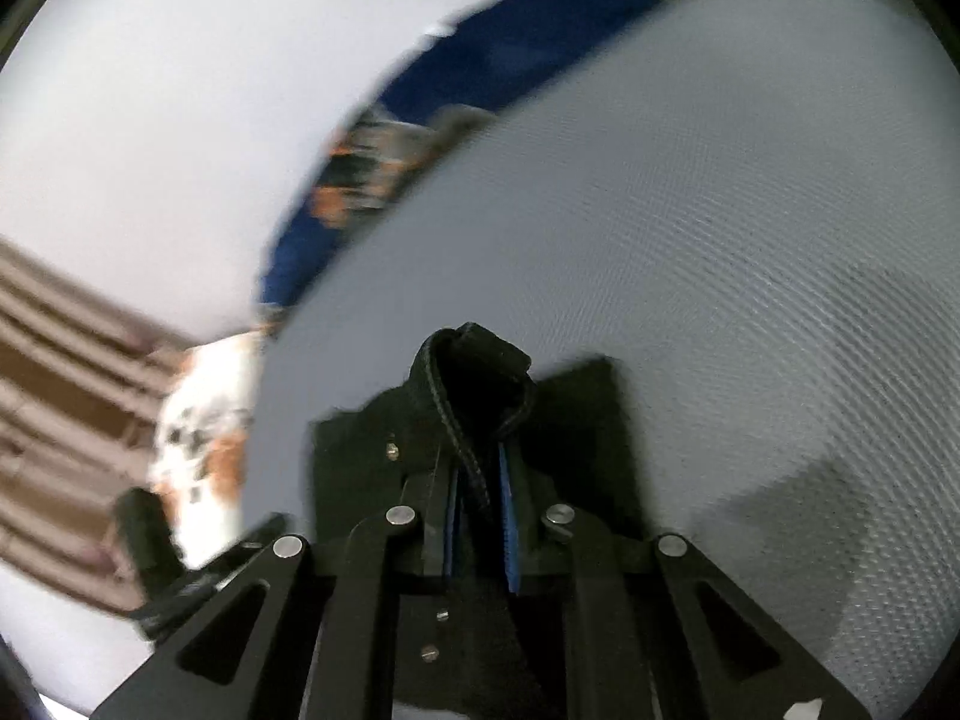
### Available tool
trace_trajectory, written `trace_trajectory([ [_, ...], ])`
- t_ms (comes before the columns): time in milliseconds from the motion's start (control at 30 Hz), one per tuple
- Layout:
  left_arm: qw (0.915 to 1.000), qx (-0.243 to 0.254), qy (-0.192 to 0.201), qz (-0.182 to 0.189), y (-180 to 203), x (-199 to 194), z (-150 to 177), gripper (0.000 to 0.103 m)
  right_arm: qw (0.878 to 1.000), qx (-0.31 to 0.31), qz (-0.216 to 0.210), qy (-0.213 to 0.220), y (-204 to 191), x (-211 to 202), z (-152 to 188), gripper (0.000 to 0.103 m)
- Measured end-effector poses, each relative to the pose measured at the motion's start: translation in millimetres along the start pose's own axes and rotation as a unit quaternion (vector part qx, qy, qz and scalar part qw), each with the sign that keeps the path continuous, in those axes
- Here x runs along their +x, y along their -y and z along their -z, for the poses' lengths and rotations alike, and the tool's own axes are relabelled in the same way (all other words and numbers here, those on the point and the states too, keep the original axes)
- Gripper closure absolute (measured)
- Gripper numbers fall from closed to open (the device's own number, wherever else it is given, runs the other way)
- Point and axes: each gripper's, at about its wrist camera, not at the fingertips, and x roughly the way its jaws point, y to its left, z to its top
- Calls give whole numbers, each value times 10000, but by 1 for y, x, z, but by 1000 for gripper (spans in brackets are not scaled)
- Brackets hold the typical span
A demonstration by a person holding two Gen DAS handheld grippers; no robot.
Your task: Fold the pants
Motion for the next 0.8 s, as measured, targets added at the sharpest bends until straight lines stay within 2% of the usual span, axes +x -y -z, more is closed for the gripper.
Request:
trace_trajectory([
  [67,9999,110,-111,-41,5,12,1,35,9998,207,-13,-56,14,6,2,91],
  [200,9980,276,-502,-251,7,40,6,35,9994,82,278,-179,14,13,4,76],
  [300,9977,375,-487,-282,8,47,8,35,9990,15,418,-159,8,6,10,74],
  [467,9972,423,-534,-294,7,39,10,35,9987,-86,495,-18,2,-22,32,74],
  [633,9960,607,-611,-222,11,27,26,35,9989,-208,414,-99,-4,-37,56,75],
  [800,9945,834,-593,-230,21,18,46,35,9985,-220,508,11,-1,-39,67,82],
])
